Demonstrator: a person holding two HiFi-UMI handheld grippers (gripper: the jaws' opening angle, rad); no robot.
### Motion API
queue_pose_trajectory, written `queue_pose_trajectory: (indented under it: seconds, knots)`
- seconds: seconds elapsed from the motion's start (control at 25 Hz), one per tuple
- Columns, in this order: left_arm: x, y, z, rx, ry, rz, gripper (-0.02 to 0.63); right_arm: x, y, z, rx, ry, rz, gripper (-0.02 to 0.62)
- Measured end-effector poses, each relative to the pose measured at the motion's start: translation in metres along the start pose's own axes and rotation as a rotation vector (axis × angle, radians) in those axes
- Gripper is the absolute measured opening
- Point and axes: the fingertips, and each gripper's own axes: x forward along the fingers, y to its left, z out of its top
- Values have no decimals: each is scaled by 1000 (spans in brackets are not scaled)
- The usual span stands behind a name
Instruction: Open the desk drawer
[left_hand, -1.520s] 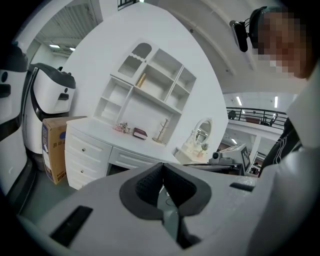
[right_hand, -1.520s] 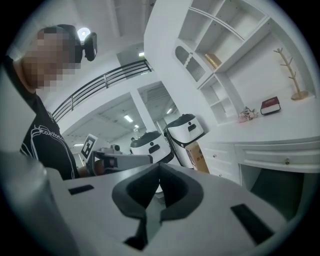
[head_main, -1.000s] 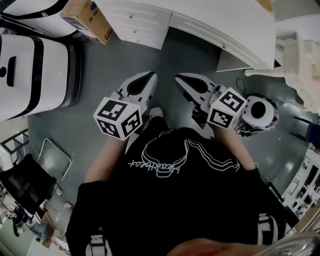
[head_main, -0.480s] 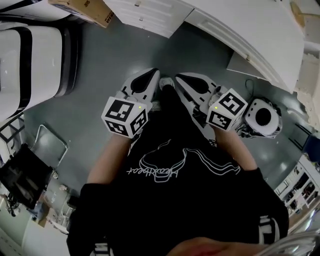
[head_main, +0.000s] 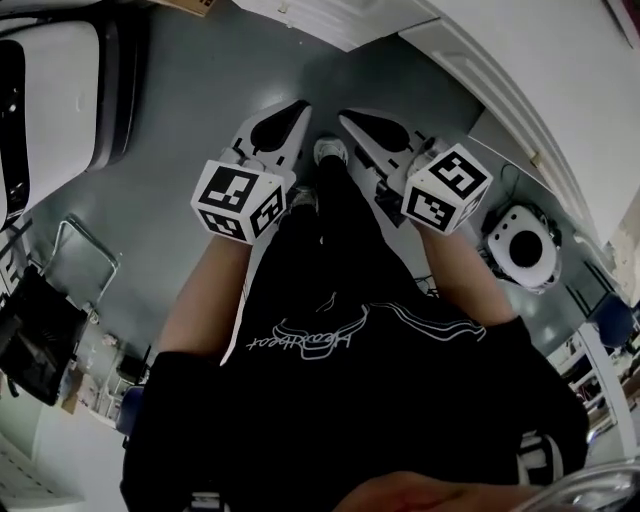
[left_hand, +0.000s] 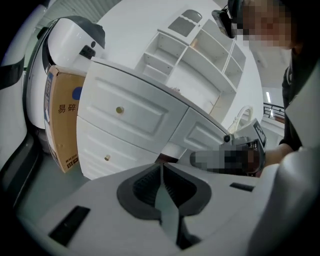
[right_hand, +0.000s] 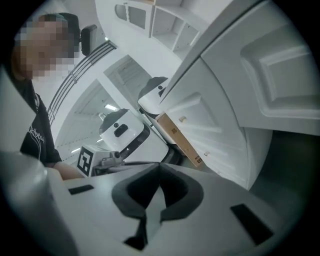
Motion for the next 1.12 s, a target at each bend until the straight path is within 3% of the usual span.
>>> queue_pose_trajectory:
  seconds: [0.4, 0.88, 1.12]
  knots:
    - [53, 72, -12, 114, 46, 66, 10, 37, -51, -30, 68, 28, -32, 5]
    - [120, 168, -29, 129, 94, 142, 172, 74, -79, -59, 86, 44, -81, 5]
    - [153, 199, -27, 245, 111, 174, 179, 83, -78, -68, 40, 70, -63, 5]
